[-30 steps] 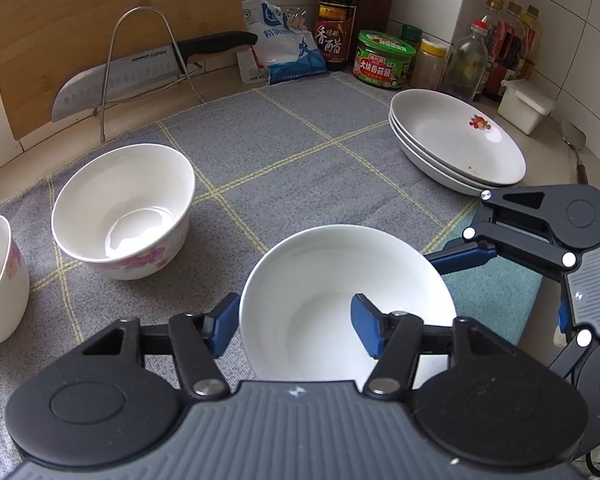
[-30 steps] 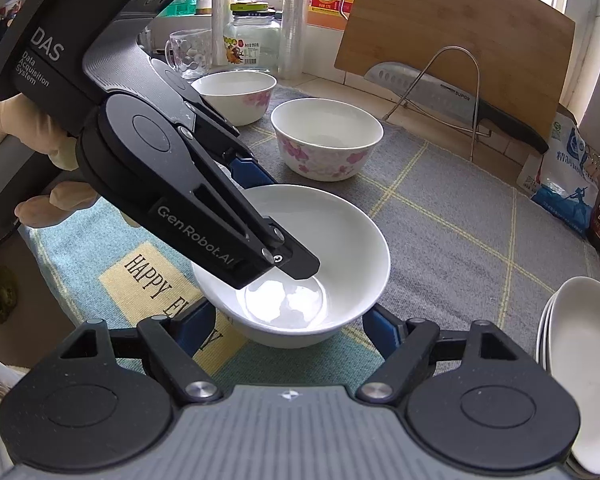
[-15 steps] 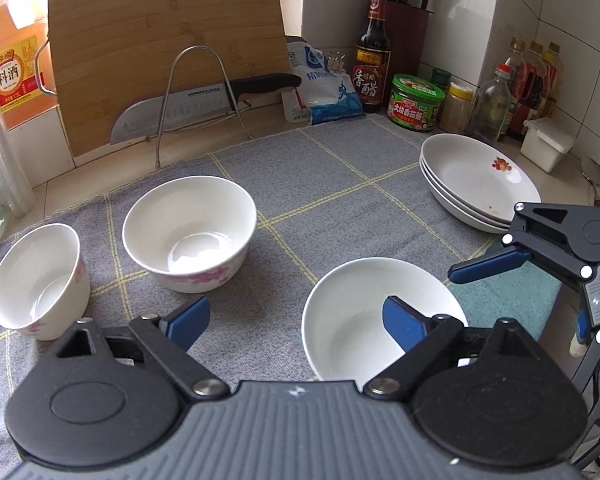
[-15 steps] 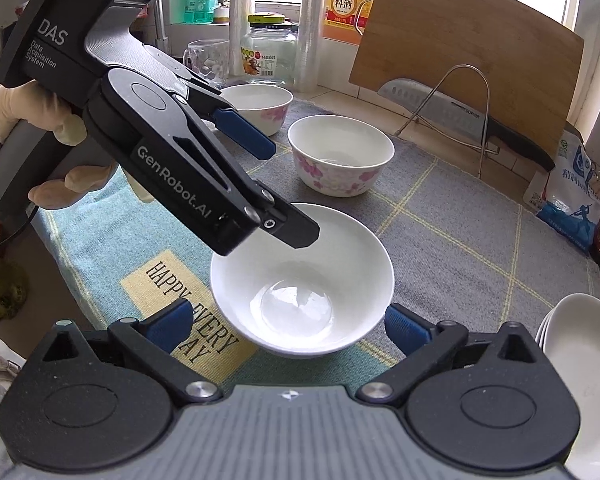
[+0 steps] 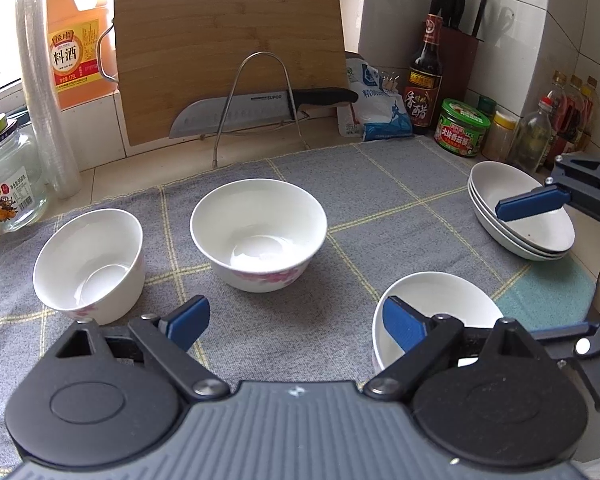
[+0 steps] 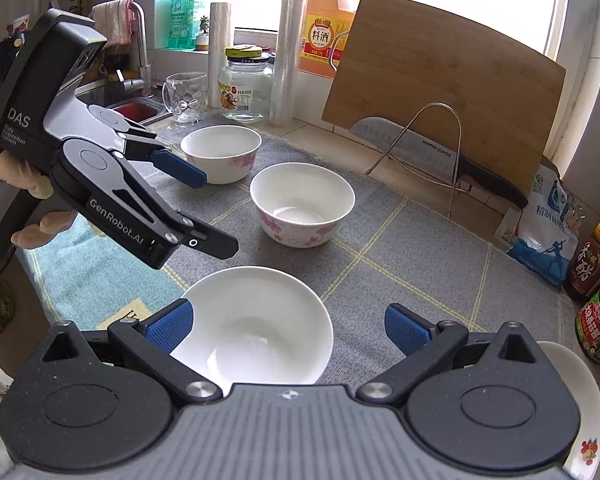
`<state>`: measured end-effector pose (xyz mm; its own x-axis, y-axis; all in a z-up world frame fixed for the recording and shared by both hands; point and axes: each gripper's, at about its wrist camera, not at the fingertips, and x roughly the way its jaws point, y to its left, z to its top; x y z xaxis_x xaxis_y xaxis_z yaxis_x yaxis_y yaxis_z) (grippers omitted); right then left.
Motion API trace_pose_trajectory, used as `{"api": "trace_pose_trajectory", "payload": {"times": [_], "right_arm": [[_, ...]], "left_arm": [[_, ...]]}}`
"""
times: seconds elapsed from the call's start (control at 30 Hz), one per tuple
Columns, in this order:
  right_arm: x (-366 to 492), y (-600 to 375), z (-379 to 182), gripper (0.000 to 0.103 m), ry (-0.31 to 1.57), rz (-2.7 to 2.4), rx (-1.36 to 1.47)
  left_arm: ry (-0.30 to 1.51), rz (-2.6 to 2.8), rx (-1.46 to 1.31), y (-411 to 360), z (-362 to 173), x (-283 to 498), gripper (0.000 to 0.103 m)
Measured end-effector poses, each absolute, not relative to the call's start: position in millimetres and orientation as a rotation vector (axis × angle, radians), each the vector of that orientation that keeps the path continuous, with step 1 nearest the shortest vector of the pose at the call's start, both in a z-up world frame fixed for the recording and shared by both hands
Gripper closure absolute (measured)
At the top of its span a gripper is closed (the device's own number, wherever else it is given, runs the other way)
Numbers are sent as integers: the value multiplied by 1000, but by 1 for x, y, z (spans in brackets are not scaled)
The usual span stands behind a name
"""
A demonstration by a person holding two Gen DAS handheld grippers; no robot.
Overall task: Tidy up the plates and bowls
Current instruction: 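Grasp the rim of another white bowl with the right tool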
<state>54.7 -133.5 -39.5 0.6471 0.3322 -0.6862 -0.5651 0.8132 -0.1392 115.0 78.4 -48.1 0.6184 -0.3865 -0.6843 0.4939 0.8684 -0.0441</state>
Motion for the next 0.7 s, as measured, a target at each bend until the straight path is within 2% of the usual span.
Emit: {"api": "trace_pose_trajectory", "payload": {"times": [0.37, 0.7], "right_arm": [[103, -117, -32, 0, 681, 538, -482], [154, -117, -37, 0, 721, 598, -395]], "left_arm": [[710, -437, 186, 82, -61, 138, 10], [703, -408, 217, 76, -78, 159, 10]]}}
